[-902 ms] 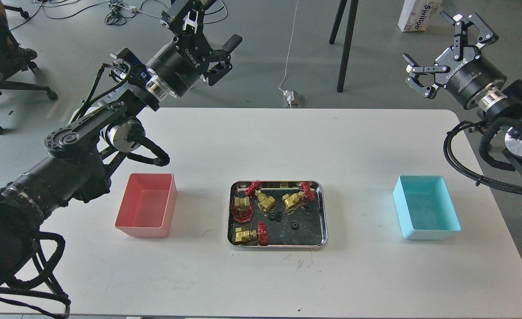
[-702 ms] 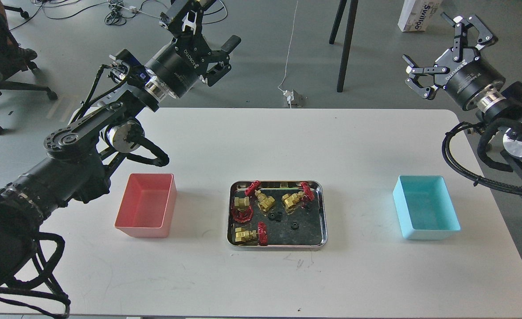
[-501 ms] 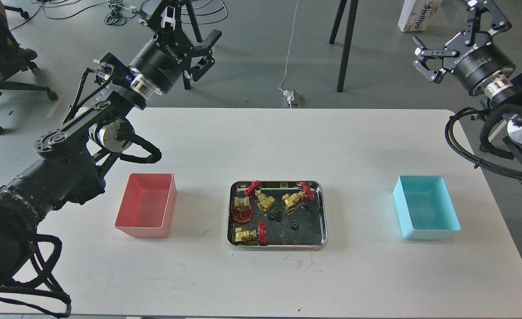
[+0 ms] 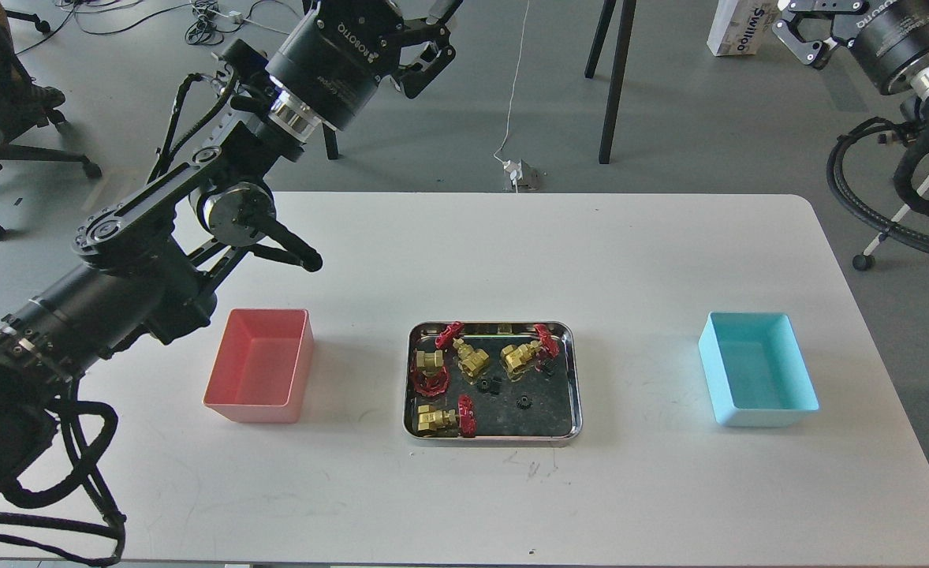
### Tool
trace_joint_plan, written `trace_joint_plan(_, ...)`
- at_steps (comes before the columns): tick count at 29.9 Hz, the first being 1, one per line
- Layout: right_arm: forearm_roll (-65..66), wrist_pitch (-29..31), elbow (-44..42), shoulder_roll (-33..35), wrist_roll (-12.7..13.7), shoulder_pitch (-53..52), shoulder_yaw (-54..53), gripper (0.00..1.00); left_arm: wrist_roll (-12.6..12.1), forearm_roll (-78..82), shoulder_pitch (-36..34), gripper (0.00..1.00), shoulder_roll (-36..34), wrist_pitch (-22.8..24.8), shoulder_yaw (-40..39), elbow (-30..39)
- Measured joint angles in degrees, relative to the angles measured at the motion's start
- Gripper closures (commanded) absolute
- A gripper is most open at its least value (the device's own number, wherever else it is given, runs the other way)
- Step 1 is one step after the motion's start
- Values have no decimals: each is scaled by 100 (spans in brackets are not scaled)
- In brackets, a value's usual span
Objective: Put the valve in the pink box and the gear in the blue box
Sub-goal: 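Swing the left arm down and reach the left gripper toward the tray, then lower the left gripper onto a red-handled brass valve and close it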
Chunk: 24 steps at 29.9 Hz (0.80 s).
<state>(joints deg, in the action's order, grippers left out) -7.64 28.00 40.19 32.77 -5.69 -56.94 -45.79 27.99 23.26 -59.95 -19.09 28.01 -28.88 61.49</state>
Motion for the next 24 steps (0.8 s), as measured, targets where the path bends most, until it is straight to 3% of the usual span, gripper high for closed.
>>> trace_joint_plan(5,-6,0,67,57,15,241,-16,1,-1,346,-2050,1,-582,-648,2944,723)
trace_joint_plan(8,-9,0,95,64,15,340,-12,1,-1,937,-3170,1,-535,-970,4627,807)
trace_joint_plan(11,-10,0,105,64,15,370,9,1,0,1777,-3789,1,-284,-1075,5808,824)
trace_joint_plan(14,-10,0,105,38,16,397,19,1,0,2632,-4112,1,3,-1218,6862,918)
trace_joint_plan(19,10,0,196,-109,50,254,60,1,1,3368,-4177,1,598,-2138,8308,1048)
trace_joint_plan(24,70,-310,274,-181,56,-223,83,1,1,3410,-3823,2,1012,-2812,8903,850)
